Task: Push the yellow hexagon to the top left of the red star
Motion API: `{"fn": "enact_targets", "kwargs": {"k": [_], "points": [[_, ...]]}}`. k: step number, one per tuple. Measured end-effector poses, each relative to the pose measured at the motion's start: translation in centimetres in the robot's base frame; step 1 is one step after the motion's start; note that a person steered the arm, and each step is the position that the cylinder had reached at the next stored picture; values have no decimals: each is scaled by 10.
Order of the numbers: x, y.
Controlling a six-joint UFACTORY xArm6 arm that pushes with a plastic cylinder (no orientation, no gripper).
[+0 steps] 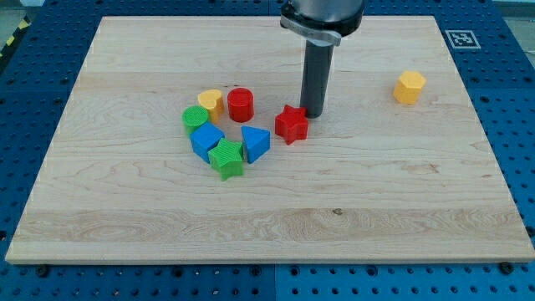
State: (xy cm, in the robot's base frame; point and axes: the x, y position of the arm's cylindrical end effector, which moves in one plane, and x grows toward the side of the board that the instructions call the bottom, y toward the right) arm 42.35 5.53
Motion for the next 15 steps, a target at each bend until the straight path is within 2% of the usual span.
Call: {"fn": "enact_targets", "kwargs": {"k": [1, 2, 4, 5, 6, 7, 8, 10, 11, 13, 15], "points": [[14, 0], [-10, 7], [-125, 39], [-138, 136], [-121, 227], [-88, 257], [-54, 252], [-38, 131], [-39, 123], [-80, 186], [-60, 83]]}}
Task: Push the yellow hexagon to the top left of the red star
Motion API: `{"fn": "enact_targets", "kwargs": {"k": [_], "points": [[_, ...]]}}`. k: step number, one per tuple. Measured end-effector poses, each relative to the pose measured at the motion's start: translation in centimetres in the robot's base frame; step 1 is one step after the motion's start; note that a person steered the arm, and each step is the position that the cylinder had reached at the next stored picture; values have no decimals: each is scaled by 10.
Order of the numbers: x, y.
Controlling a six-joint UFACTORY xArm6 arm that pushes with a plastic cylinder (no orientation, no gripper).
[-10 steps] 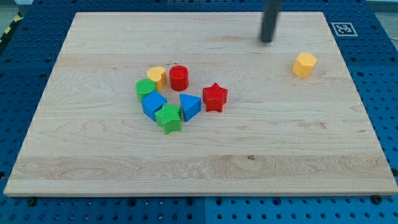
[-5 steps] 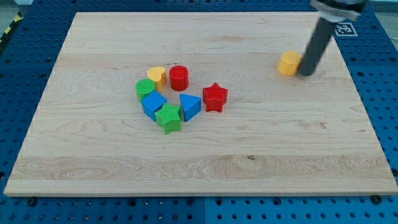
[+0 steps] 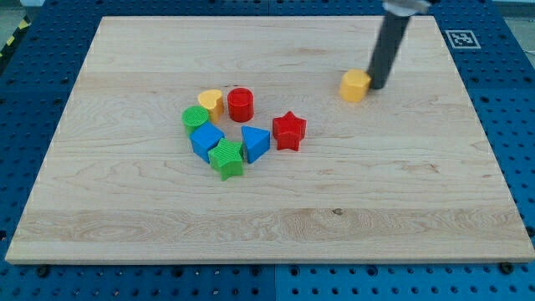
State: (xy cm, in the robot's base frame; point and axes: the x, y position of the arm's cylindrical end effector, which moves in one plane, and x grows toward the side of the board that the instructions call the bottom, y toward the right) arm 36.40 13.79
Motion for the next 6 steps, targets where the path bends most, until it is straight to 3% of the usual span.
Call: {"fn": "enact_targets", "kwargs": {"k": [2, 4, 6], "points": [[1, -9], [39, -48], [16, -43]]}}
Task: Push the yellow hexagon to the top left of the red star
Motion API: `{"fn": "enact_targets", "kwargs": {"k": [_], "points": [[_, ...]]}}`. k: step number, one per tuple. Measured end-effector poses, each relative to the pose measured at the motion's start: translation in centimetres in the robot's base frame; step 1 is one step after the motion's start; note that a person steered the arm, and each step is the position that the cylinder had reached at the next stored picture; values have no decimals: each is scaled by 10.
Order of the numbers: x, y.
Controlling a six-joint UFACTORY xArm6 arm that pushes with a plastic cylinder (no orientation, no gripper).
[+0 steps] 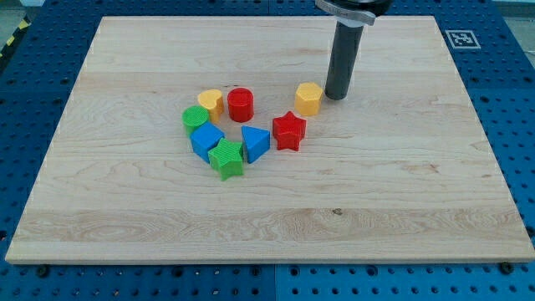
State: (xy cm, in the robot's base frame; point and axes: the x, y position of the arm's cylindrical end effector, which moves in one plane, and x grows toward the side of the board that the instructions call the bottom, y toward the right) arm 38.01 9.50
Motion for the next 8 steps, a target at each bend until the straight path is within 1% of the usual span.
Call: {"fn": "enact_targets", "kwargs": {"k": [1, 2, 3, 4, 6, 8], "points": [[15, -24], [20, -40], [13, -22], [14, -16], [16, -60], [11, -64]]}}
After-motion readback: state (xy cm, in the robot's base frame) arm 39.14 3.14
